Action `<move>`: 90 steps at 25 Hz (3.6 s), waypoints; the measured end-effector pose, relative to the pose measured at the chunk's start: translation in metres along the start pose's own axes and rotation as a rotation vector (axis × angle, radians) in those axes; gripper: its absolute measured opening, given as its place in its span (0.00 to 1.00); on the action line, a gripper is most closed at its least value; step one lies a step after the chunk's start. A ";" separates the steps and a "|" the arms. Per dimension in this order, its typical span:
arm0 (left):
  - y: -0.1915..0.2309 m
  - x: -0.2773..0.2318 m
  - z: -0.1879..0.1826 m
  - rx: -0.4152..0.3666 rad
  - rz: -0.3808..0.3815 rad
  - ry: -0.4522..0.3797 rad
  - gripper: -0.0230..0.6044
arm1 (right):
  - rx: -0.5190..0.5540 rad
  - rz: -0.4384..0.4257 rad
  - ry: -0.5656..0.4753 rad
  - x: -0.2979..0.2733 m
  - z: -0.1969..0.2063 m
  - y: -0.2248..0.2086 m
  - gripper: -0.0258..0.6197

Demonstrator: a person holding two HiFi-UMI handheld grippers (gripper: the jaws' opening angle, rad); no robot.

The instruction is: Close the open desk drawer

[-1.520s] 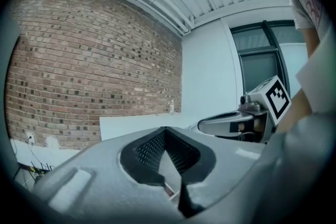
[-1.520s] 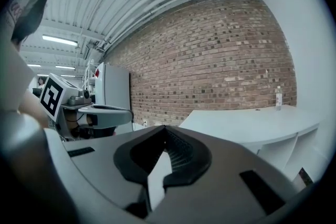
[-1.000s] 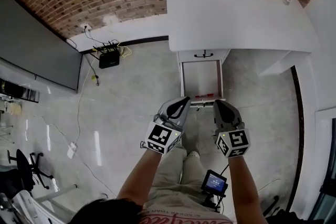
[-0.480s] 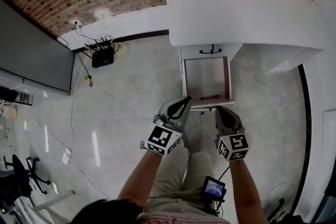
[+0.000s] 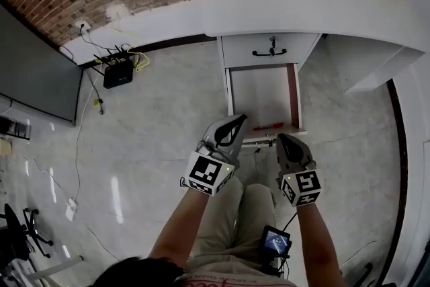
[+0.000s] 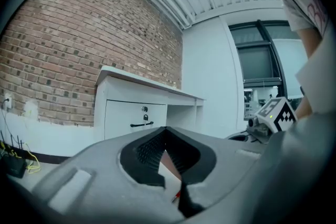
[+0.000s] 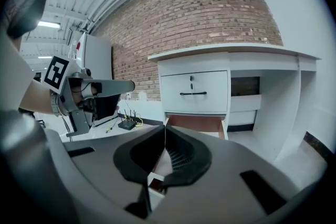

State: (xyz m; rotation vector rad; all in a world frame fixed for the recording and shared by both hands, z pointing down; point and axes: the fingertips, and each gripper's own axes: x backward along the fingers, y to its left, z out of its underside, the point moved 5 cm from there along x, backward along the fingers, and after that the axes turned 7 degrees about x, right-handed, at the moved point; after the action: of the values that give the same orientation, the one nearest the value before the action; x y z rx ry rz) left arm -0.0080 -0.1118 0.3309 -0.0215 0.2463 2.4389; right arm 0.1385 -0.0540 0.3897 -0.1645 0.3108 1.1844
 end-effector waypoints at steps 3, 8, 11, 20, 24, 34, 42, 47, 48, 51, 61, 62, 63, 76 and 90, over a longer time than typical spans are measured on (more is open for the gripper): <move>0.006 -0.006 0.034 -0.020 0.006 -0.003 0.04 | -0.010 -0.001 -0.028 -0.014 0.027 -0.003 0.06; 0.018 -0.016 0.082 -0.062 -0.011 -0.002 0.04 | -0.007 0.012 -0.075 -0.038 0.057 -0.004 0.06; 0.021 -0.022 0.101 -0.085 -0.022 -0.013 0.04 | 0.013 0.022 -0.092 -0.043 0.071 -0.004 0.06; 0.031 -0.029 0.140 -0.072 -0.054 -0.040 0.04 | 0.022 0.032 -0.125 -0.051 0.114 -0.001 0.15; 0.032 -0.033 0.140 -0.069 -0.073 -0.069 0.04 | 0.026 0.034 -0.126 -0.050 0.131 0.003 0.22; 0.031 -0.054 0.141 -0.127 -0.066 -0.092 0.04 | -0.007 0.099 -0.064 -0.046 0.177 0.002 0.28; 0.038 -0.063 0.133 -0.112 -0.080 -0.135 0.04 | -0.087 0.177 -0.032 -0.071 0.209 -0.001 0.38; 0.031 -0.063 0.137 -0.150 -0.038 -0.060 0.04 | -0.090 0.221 -0.035 -0.085 0.217 0.000 0.39; 0.032 -0.063 0.139 -0.146 -0.035 -0.041 0.04 | -0.086 0.228 -0.037 -0.088 0.218 -0.001 0.39; 0.036 -0.055 0.138 -0.117 -0.028 -0.032 0.04 | -0.057 0.258 -0.048 -0.091 0.219 -0.001 0.39; 0.048 -0.041 0.125 -0.104 -0.059 -0.069 0.04 | -0.078 0.264 -0.063 -0.091 0.216 -0.001 0.39; 0.047 -0.040 0.124 -0.100 -0.055 -0.074 0.04 | -0.076 0.262 -0.068 -0.091 0.215 -0.002 0.39; 0.047 -0.039 0.123 -0.096 -0.050 -0.079 0.04 | -0.072 0.262 -0.074 -0.090 0.214 -0.002 0.39; 0.049 -0.023 0.114 -0.047 -0.055 -0.160 0.04 | -0.004 0.298 -0.158 -0.085 0.174 -0.011 0.37; 0.036 -0.035 0.119 -0.137 -0.075 -0.133 0.04 | -0.020 0.300 -0.147 -0.095 0.140 -0.020 0.37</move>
State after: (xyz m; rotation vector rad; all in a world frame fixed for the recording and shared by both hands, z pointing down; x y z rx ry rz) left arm 0.0013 -0.1394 0.4568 0.0691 0.0189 2.3668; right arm 0.1458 -0.1046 0.5521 -0.0473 0.1983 1.4888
